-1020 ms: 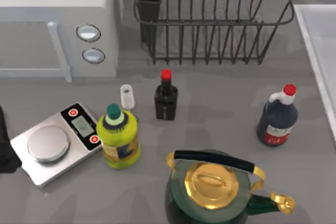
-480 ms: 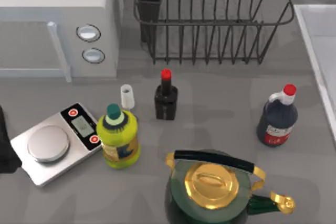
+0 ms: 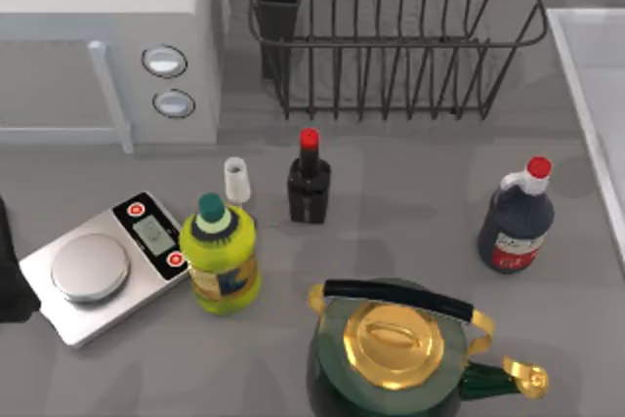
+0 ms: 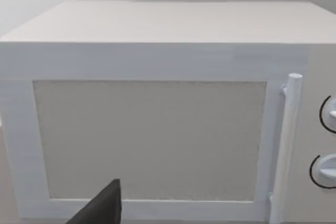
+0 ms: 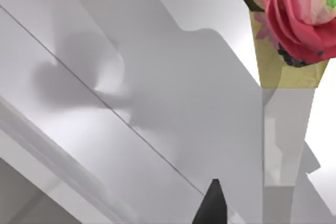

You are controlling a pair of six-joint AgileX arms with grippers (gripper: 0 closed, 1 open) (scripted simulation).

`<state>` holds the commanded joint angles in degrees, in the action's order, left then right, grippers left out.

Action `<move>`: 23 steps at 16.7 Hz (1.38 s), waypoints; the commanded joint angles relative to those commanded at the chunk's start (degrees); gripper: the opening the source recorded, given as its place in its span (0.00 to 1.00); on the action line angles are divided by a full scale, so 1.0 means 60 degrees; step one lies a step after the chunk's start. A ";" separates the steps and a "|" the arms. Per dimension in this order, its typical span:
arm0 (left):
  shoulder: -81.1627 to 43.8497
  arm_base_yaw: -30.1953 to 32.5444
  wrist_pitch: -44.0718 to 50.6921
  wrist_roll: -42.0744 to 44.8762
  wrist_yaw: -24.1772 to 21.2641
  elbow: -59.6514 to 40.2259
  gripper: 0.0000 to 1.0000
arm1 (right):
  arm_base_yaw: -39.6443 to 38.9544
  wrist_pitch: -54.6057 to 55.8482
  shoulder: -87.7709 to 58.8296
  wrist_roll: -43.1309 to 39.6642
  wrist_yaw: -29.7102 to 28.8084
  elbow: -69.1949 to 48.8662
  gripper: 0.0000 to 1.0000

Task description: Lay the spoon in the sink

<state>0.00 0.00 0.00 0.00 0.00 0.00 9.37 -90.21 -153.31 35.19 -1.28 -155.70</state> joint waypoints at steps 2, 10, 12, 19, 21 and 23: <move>0.0000 0.0000 0.0000 0.0000 0.0000 0.0000 1.00 | -0.0031 0.0666 0.0291 -0.0012 0.0005 0.1149 0.00; 0.0000 0.0000 0.0000 0.0000 0.0000 0.0000 1.00 | -0.0063 0.1746 0.0728 -0.0002 0.0003 0.2615 0.00; 0.0000 0.0000 0.0000 0.0000 0.0000 0.0000 1.00 | -0.0063 0.1746 0.0728 -0.0002 0.0003 0.2615 0.08; 0.0000 0.0000 0.0000 0.0000 0.0000 0.0000 1.00 | -0.0063 0.1746 0.0728 -0.0002 0.0003 0.2615 0.60; 0.0000 0.0000 0.0000 0.0000 0.0000 0.0000 1.00 | -0.0063 0.1746 0.0728 -0.0002 0.0003 0.2615 0.75; 0.0000 0.0000 0.0000 0.0000 0.0000 0.0000 1.00 | -0.0063 0.1746 0.0728 -0.0002 0.0003 0.2615 0.90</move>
<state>0.00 0.00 0.00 0.00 0.00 0.00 8.99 -79.74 -148.94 35.18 -1.26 -140.01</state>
